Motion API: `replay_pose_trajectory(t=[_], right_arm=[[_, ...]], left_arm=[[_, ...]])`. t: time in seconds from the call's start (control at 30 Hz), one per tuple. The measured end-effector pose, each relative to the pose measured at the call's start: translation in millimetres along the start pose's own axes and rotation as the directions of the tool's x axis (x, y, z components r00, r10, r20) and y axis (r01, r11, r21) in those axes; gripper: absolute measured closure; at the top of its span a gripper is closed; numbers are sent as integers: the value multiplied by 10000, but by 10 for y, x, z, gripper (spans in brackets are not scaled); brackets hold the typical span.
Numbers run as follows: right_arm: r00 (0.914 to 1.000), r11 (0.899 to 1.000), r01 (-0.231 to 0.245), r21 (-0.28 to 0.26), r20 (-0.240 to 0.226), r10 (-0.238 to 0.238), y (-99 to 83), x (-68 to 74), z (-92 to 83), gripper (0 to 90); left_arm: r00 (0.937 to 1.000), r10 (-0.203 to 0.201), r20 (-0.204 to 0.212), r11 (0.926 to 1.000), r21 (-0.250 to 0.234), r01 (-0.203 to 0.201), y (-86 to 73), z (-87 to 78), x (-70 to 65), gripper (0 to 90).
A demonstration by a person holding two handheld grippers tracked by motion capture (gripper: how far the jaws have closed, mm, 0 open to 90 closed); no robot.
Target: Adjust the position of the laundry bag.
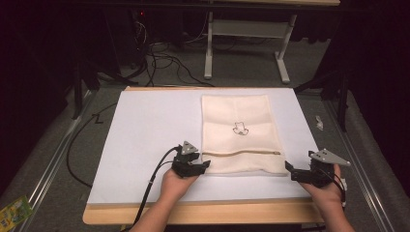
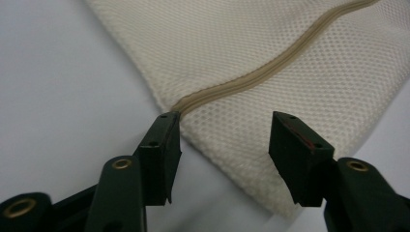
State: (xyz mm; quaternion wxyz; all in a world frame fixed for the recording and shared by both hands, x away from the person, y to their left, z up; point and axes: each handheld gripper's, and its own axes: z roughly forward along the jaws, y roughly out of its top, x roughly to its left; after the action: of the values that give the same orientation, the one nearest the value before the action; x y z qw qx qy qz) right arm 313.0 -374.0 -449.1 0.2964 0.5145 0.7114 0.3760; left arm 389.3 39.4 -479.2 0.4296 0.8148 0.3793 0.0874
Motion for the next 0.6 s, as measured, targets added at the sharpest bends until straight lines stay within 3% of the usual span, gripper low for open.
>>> replay_pose_trajectory(t=[0.07, 0.13, 0.17, 0.23, 0.33, 0.6], right_arm=[[10000, 10000, 59, 31, -26, -59, 1, 4, 2, 12], [10000, 10000, 84, 51, -36, -84, -2, 14, 7, 12], [9999, 9999, 147, 64, -52, -146, -8, 14, 15, 14], [10000, 9999, 57, 107, -68, -57, -11, 19, 18, 15], [10000, 9999, 61, 146, -74, -60, -15, 14, 26, 18], [9999, 10000, 21, 57, -132, -20, -22, 18, -3, 42]], left_arm=[[9995, 296, -130, 9993, 216, -293, 18, 73, -66, 479], [9952, 764, -619, 9966, 369, -742, 31, 107, -131, 515], [9923, 915, -829, 9953, 400, -884, 25, 111, -154, 639], [9911, 978, -908, 9948, 378, -947, 20, 105, -158, 683], [9894, 1183, -844, 9925, 409, -1152, 5, 78, -159, 851], [9836, 1646, -738, 9846, 713, -1595, -77, -67, -189, 872]])
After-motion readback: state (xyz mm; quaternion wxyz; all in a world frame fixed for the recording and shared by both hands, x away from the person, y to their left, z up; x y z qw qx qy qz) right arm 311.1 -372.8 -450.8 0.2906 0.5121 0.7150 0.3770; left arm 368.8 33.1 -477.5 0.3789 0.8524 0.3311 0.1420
